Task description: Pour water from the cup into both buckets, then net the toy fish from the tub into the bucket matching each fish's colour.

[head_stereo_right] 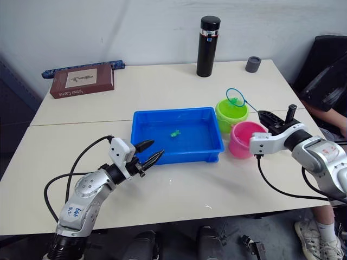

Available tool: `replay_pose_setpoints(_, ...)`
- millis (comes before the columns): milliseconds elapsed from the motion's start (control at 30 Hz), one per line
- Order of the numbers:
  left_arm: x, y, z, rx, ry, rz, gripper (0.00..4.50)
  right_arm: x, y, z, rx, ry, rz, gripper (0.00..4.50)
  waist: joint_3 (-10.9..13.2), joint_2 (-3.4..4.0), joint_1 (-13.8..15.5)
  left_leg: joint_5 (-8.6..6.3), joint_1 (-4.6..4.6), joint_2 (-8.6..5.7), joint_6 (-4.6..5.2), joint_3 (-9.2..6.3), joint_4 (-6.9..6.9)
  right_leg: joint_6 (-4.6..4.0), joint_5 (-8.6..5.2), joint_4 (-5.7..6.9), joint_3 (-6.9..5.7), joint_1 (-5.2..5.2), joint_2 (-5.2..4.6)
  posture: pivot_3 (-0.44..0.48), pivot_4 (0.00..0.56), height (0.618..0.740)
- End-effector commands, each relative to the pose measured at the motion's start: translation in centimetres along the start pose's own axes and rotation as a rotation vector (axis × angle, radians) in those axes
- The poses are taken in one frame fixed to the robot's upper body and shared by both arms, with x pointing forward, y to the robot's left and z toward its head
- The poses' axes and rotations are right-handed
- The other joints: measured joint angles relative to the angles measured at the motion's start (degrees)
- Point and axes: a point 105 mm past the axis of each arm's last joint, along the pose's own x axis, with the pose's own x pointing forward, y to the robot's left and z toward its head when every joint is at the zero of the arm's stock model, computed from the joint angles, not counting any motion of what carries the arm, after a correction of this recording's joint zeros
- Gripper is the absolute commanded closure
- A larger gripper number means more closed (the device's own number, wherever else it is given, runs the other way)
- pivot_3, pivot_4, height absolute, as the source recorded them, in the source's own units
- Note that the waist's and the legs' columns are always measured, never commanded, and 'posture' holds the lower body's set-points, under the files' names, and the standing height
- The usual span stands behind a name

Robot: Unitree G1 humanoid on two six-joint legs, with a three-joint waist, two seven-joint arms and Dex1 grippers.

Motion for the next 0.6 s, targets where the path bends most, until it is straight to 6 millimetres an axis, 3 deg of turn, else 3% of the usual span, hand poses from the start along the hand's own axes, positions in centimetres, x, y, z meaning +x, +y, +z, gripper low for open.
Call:
replay_pose_setpoints(33, 0.1, -0.4, 1.3, 0.03, -0.049, -0.014, 1.83, -0.2, -0.7, -0.4, 0.005, 0.014, -0.027, 4.5, 0.0, 0.0, 0.1, 0.0, 0.0, 0.0, 0.0, 0.0, 0.0, 0.0, 0.0, 0.01, 0.0, 0.0, 0.0, 0.0, 0.15, 0.74)
replay_pose_setpoints(367, 0.3, -0.3, 1.4, 0.036, -0.056, -0.013, 1.83, -0.2, -2.6, -1.1, 0.023, 0.033, -0.089, 4.5, 0.0, 0.0, 0.0, 0.01, 0.01, 0.0, 0.0, 0.01, 0.02, 0.0, 0.0, 0.04, 0.01, 0.0, 0.0, 0.0, 0.15, 0.74)
replay_pose_setpoints(433, 0.3, -0.2, 1.4, 0.036, -0.056, -0.012, 1.83, -0.2, -2.4, -1.1, 0.029, 0.034, -0.079, 4.5, 0.0, 0.0, 0.0, 0.01, 0.01, 0.0, 0.0, 0.0, 0.02, 0.0, 0.0, 0.04, 0.01, 0.0, 0.0, 0.0, 0.15, 0.74)
replay_pose_setpoints(500, 0.3, -0.3, 1.4, 0.036, -0.059, -0.013, 1.83, -0.3, -0.9, -0.5, 0.025, 0.011, -0.032, 4.5, 0.0, 0.0, 0.1, 0.01, 0.01, 0.0, 0.0, 0.0, 0.02, 0.0, 0.0, 0.04, 0.0, 0.0, 0.0, 0.0, 0.15, 0.74)
replay_pose_setpoints(600, 0.4, -0.1, 1.5, 0.037, -0.061, -0.011, 1.83, 0.0, -2.4, -0.9, 0.039, 0.024, -0.085, 4.5, 0.0, 0.0, 0.1, 0.01, -0.01, -0.03, 0.01, 0.02, 0.02, 0.01, 0.0, 0.03, 0.02, 0.0, -0.02, 0.0, 0.15, 0.74)
